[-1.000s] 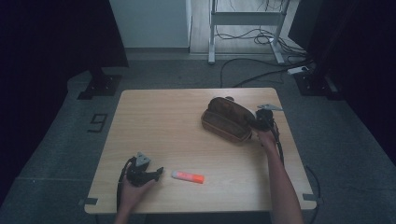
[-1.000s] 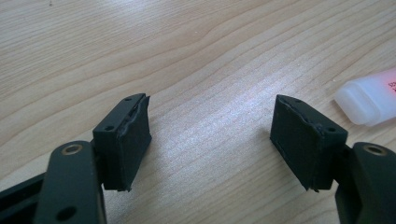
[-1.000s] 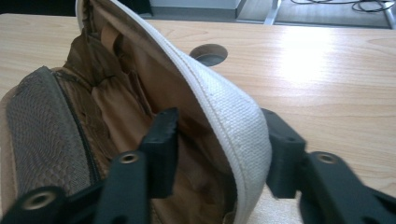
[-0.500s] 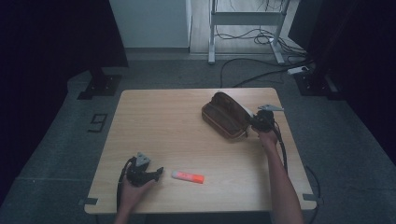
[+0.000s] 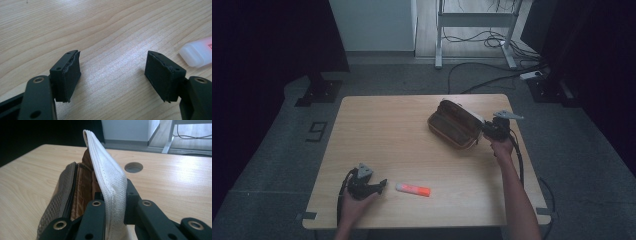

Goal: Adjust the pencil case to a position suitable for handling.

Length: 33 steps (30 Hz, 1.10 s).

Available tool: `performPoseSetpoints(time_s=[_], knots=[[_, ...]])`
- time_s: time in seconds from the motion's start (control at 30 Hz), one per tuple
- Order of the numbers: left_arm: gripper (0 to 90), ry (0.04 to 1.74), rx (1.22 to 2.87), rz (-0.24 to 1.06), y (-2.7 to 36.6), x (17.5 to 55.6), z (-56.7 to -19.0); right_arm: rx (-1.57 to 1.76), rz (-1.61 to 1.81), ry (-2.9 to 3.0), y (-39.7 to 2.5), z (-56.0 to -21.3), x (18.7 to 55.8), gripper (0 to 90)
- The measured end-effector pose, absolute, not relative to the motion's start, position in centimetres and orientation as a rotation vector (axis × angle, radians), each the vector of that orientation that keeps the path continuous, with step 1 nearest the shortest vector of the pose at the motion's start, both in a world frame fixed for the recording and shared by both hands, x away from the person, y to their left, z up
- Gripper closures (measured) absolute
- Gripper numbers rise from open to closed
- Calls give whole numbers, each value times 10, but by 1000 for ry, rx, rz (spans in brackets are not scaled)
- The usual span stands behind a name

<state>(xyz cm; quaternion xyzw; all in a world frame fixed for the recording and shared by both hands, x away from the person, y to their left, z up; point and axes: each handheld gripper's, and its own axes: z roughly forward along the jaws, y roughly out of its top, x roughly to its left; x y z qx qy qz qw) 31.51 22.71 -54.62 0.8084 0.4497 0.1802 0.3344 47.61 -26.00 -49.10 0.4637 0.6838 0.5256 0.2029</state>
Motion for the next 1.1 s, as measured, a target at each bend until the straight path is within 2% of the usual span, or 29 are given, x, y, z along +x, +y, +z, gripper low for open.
performPoseSetpoints(time_s=[0.73, 1.1], knots=[[282, 1175, 2109, 471, 227, 315, -546, 1222, 1668, 1891, -266, -475, 446, 807], [282, 1175, 2110, 472, 227, 315, -546, 1158, 1697, 1919, -256, -468, 427, 807]])
